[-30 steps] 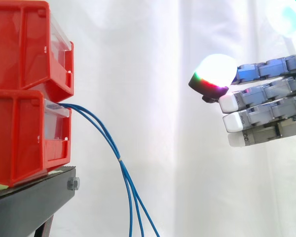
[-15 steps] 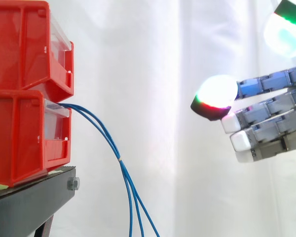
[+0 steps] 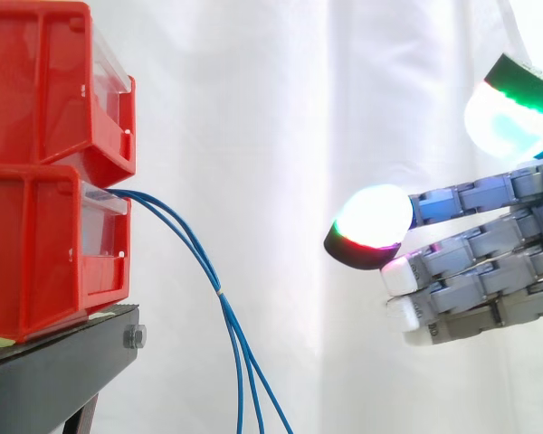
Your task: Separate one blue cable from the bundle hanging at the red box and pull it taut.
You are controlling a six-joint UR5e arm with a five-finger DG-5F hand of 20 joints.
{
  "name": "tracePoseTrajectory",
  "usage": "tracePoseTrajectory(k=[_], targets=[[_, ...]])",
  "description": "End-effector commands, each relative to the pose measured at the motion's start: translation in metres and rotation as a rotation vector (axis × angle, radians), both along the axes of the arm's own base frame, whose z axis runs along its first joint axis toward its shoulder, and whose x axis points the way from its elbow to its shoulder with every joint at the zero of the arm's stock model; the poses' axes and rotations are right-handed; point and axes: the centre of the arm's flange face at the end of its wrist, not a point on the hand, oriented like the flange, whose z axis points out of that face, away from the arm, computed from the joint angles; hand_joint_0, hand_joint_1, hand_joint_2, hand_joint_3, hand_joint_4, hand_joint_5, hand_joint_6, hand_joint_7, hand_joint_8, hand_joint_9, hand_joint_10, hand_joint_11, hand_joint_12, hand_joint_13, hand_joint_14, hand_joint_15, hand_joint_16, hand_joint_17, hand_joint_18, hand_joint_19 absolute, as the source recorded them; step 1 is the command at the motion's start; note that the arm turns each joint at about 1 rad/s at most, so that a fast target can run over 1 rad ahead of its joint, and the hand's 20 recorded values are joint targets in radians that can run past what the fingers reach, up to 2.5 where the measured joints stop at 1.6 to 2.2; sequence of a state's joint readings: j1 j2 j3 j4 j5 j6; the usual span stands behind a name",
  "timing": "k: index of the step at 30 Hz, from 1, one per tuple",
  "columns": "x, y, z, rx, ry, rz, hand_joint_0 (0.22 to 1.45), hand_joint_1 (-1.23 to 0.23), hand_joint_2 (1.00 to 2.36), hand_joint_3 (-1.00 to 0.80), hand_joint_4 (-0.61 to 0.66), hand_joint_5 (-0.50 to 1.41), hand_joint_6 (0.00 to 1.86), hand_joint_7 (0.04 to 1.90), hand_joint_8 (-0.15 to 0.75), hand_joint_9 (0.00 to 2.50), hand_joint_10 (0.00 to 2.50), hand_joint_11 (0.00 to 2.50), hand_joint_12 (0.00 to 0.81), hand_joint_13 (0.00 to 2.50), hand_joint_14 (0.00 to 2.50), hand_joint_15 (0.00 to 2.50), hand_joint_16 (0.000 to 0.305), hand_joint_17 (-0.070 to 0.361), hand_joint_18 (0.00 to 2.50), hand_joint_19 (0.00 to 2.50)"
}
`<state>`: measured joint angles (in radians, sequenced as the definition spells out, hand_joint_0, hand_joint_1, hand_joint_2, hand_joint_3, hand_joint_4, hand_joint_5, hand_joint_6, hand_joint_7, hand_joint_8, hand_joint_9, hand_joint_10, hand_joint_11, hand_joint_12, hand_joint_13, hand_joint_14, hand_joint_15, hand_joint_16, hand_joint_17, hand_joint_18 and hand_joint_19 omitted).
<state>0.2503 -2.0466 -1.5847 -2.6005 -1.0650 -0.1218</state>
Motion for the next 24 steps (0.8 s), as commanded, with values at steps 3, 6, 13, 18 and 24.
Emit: tracePoseTrajectory(k=[3,6,13,18,24], targets=[[0.008,-0.001,-0.015,-0.004,0.007,-0.002,0.53,-0.80,1.00,-0.50,0.26,-0.22,0.50,0.78,0.337,0.47,0.01,0.43,0.352,0.37,0.01,0.15,0.038,0.085,0.14,0.00],[0.016,-0.001,-0.022,0.001,-0.025,-0.012,0.53,-0.79,1.00,-0.50,0.26,-0.22,0.50,0.78,0.333,0.44,0.01,0.40,0.350,0.37,0.00,0.15,0.037,0.084,0.14,0.01],[0.018,-0.004,-0.019,-0.034,-0.025,-0.048,0.52,-0.78,1.00,-0.50,0.27,-0.22,0.50,0.78,0.337,0.43,0.01,0.32,0.340,0.40,0.01,0.14,0.036,0.082,0.17,0.02],[0.018,-0.004,-0.019,-0.052,-0.020,-0.051,0.52,-0.77,1.00,-0.50,0.28,-0.21,0.50,0.78,0.339,0.44,0.01,0.32,0.334,0.41,0.00,0.13,0.035,0.078,0.19,0.01],[0.018,-0.004,-0.019,-0.069,-0.015,-0.055,0.53,-0.76,1.00,-0.50,0.28,-0.21,0.50,0.78,0.344,0.47,0.01,0.31,0.328,0.44,0.00,0.14,0.034,0.077,0.22,0.02]])
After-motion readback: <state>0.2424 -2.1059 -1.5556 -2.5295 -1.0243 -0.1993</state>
